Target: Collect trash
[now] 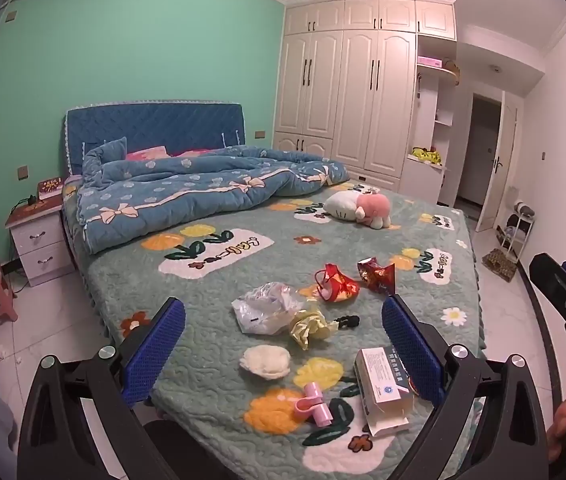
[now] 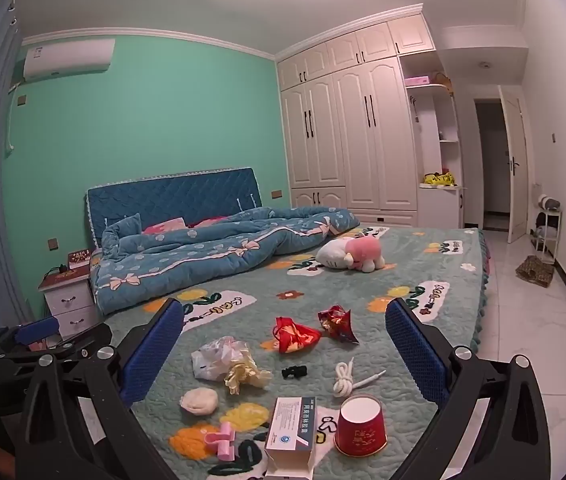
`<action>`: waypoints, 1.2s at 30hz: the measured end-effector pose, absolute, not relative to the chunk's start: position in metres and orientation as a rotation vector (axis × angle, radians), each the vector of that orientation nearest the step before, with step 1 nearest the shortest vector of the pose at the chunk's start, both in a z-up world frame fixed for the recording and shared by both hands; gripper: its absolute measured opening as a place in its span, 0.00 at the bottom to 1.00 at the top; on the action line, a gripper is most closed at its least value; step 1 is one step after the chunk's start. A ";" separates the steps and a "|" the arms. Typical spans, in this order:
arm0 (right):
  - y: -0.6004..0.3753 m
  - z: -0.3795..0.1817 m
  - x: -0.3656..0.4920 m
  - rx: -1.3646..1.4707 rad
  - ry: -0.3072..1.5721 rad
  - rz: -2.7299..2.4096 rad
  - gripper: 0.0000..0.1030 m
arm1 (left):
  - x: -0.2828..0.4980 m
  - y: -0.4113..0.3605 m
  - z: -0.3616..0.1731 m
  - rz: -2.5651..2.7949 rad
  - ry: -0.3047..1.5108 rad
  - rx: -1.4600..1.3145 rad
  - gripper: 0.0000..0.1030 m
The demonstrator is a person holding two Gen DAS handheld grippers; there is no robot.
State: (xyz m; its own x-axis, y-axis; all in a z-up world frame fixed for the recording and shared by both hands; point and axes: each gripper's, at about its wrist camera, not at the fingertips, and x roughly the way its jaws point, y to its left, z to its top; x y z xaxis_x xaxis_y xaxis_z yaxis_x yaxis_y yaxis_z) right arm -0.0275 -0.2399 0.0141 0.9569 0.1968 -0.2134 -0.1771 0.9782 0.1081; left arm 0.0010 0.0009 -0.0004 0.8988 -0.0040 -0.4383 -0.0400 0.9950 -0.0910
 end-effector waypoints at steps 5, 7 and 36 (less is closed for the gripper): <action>-0.244 0.014 -0.027 0.092 0.218 0.187 0.96 | 0.001 0.006 0.000 0.014 0.454 -0.113 0.94; -0.247 0.014 -0.026 0.084 0.218 0.176 0.96 | 0.002 0.001 -0.003 0.021 0.461 -0.082 0.94; -0.242 0.009 -0.027 0.087 0.247 0.185 0.96 | 0.000 -0.003 -0.021 0.022 0.483 -0.081 0.94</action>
